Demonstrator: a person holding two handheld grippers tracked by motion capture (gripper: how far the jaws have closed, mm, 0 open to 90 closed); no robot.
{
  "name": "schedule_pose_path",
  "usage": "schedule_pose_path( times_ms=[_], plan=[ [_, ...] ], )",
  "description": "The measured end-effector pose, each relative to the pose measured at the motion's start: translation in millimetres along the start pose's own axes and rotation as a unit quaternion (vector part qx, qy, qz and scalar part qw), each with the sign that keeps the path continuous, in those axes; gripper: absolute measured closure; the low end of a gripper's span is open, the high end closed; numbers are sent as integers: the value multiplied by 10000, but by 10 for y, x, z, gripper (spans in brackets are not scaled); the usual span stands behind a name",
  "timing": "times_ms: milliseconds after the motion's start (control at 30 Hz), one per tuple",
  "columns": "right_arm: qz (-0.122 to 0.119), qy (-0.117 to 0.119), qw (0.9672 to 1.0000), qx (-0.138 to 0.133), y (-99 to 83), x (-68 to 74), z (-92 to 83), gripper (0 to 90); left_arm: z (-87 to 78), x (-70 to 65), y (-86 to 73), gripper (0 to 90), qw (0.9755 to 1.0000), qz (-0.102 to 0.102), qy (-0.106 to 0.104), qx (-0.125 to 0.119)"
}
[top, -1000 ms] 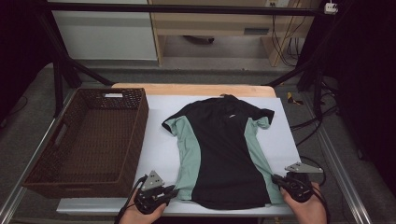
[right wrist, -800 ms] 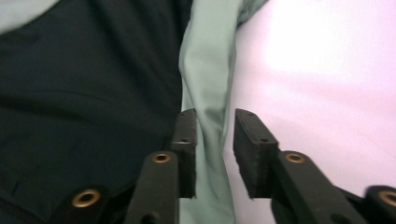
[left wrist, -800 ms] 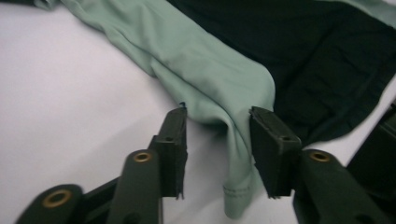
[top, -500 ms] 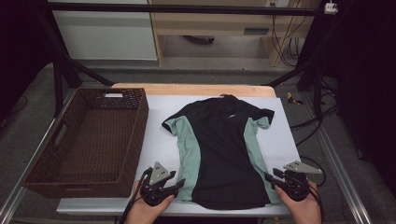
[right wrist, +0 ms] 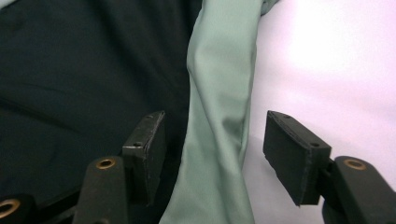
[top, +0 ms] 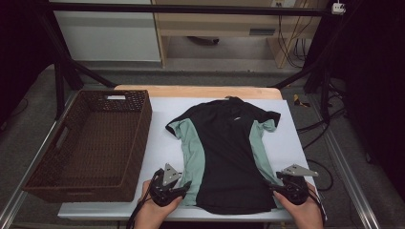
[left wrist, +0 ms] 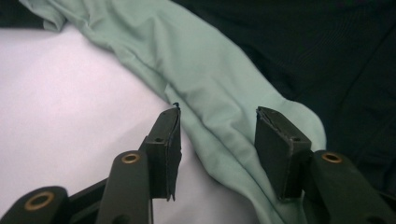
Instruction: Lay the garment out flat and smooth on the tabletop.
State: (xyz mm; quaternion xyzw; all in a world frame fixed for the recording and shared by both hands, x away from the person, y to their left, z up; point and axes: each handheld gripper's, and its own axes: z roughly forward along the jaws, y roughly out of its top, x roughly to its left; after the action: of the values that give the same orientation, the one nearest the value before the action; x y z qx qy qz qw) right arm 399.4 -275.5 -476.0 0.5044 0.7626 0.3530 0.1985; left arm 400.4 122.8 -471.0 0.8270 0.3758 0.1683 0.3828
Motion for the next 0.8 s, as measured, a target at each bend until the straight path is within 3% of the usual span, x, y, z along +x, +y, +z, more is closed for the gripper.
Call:
schedule_pose_path(
  times_ms=[267,500,600,800],
  plan=[
    [45,19,10000,81,-13,-37,-25,486,20,40,-43,523,9999,-16,49,126],
    [96,-74,9998,-188,12,-71,-96,592,65,33,-60,554,9997,54,-9,251],
    [102,-100,9993,-354,33,-78,-134,623,61,38,-66,586,9997,56,-62,249],
    [124,-52,9995,-287,22,-85,-115,608,53,-3,-63,692,9994,140,-151,273]
  ],
)
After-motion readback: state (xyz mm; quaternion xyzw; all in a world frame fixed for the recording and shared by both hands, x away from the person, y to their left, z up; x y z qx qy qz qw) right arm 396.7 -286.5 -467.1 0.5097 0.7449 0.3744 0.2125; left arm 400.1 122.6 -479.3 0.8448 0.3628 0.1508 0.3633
